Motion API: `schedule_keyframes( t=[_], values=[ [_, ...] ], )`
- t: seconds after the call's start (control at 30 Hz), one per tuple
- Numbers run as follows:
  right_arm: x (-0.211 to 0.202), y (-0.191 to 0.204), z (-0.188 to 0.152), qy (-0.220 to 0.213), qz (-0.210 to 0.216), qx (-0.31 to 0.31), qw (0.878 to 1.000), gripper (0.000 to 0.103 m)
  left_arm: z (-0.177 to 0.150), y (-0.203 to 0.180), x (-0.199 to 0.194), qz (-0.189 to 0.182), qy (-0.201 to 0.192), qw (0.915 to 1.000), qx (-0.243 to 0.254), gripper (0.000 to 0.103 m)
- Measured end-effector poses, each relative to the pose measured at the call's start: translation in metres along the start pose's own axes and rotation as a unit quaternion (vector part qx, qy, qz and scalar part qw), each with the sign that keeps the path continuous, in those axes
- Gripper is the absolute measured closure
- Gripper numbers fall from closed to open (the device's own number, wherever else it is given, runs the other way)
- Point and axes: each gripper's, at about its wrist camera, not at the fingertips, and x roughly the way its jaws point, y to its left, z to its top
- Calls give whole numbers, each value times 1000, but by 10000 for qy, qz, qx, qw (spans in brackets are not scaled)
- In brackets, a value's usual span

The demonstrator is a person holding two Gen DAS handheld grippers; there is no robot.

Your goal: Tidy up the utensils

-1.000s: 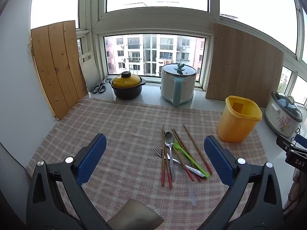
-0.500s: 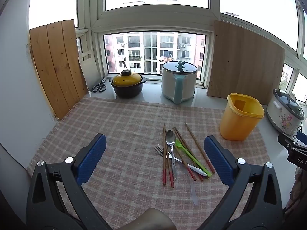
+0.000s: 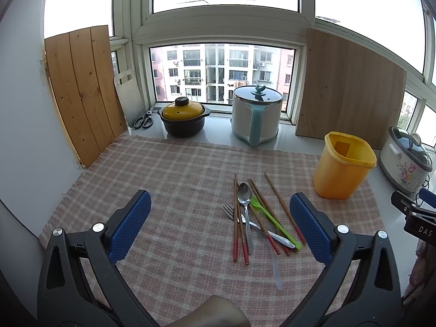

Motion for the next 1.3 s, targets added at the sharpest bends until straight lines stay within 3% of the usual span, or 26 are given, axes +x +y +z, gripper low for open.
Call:
schedule_keyframes(
  t=[1.3],
  values=[
    [5, 6, -3, 103, 27, -25, 9999, 1, 1, -2, 0, 3, 39, 10000, -21, 0]
  ],
)
